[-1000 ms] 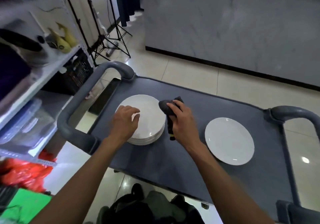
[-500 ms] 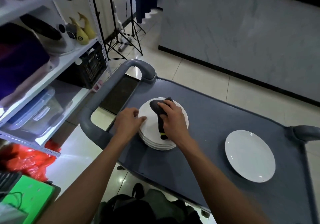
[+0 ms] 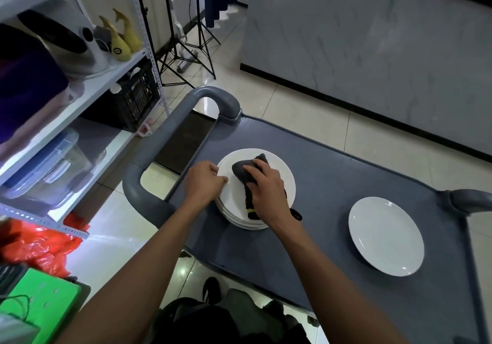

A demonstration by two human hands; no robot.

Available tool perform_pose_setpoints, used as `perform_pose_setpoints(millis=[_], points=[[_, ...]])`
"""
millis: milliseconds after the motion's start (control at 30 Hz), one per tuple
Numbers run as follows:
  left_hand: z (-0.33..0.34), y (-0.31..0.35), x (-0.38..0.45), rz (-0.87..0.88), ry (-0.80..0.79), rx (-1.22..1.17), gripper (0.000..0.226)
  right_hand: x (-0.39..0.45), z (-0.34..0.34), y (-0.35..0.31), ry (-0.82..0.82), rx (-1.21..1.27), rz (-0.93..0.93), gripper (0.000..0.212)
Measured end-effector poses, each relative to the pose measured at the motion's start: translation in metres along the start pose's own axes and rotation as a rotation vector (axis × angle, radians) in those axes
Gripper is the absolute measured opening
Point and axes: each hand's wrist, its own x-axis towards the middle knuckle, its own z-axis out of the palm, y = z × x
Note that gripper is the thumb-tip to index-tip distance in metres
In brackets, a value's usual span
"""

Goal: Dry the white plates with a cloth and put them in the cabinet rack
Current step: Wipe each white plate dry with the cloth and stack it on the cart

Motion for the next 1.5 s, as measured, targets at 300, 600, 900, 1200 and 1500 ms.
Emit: perform_pose_setpoints(millis=[300,600,900,1200,1500], points=[[-0.005,0.000,-0.002,-0.028,-0.052,-0.065,0.017,-0.021,0.004,0.000,0.011,-0.150,-0.011,0.052],[-0.014,0.002,-0.004,-0.023,-0.080,-0.168,0.014,-0.027,0.008,-0.007,0.032,-0.135,0.009,0.060],[-0.028,0.009,-0.011,-0.115,-0.242,-0.542,0.014,-0.017,0.011,-0.008,0.065,-0.099,0.005,0.056],[-0.030,0.006,-0.024,-0.091,-0.382,-0.704,0.032,-0.021,0.015,-0.010,0.108,-0.138,-0.129,0.054],[-0.029,0.024,-0.030,-0.015,-0.482,-0.779,0.048,-0.006,-0.012,-0.006,0.283,-0.197,-0.230,0.060]])
